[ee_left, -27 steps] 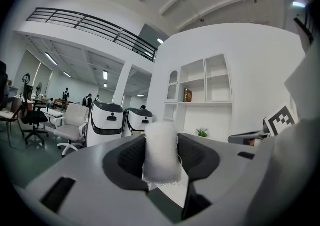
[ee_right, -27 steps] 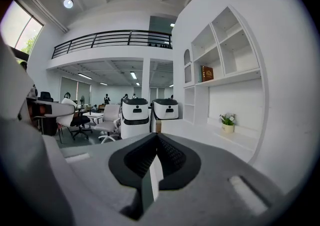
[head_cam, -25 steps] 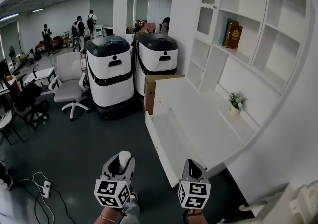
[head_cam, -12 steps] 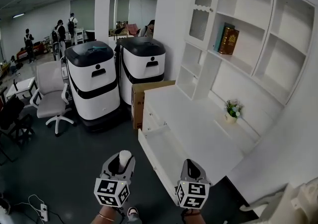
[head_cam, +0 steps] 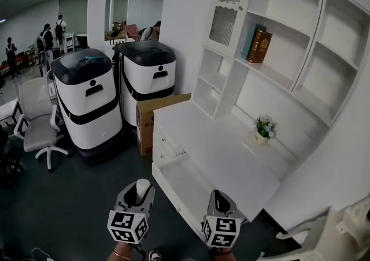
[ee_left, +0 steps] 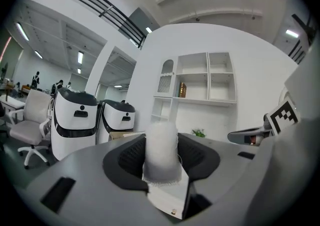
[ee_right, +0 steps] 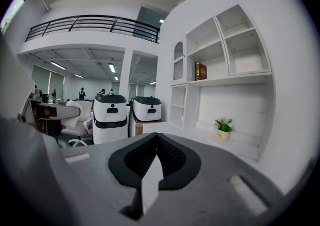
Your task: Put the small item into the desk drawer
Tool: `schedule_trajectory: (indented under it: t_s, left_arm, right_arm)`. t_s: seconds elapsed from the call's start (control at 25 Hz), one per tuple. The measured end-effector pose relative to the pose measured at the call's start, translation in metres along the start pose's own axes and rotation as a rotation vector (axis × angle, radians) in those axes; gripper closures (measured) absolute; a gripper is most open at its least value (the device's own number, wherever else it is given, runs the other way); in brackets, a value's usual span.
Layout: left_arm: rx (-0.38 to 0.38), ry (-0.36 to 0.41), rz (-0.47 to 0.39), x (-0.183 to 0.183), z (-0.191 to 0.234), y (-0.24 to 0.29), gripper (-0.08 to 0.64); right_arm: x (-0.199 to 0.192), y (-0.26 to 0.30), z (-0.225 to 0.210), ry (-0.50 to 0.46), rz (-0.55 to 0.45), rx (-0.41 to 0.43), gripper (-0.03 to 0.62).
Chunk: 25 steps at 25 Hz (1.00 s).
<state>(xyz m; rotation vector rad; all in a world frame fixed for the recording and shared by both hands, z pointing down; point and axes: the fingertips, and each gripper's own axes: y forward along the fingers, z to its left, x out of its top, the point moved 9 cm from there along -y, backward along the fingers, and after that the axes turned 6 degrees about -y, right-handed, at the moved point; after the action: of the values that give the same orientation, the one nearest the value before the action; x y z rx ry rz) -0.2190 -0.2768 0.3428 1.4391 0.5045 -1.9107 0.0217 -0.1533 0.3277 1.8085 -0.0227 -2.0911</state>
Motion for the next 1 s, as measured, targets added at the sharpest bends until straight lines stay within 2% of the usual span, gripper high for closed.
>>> schedule_trajectory:
  t_s: [0.12,0.24,0.64,1.0]
  left_arm:
    - [-0.042,-0.023,0.024,-0.002,0.001,0.023,0.385]
    - [-0.089,-0.006,0.043,-0.005,-0.008,0.045,0.385]
    - [-0.202,0.014,0.099,-0.017,-0.051,0.094,0.385]
    - [-0.285,0.009,0.153,-0.034,-0.085,0.131,0.385]
  right_arm:
    - [-0.002,0.005,-0.015,0.005,0.030,-0.063,0.588]
    - [-0.003,0.011,-0.032,0.024,0.041,-0.110,0.588]
    - [-0.007,0.018,-0.071,0.050,0.055,-0.169,0.588]
    - [-0.028,0.002,-0.117,0.096,0.090,-0.283,0.588]
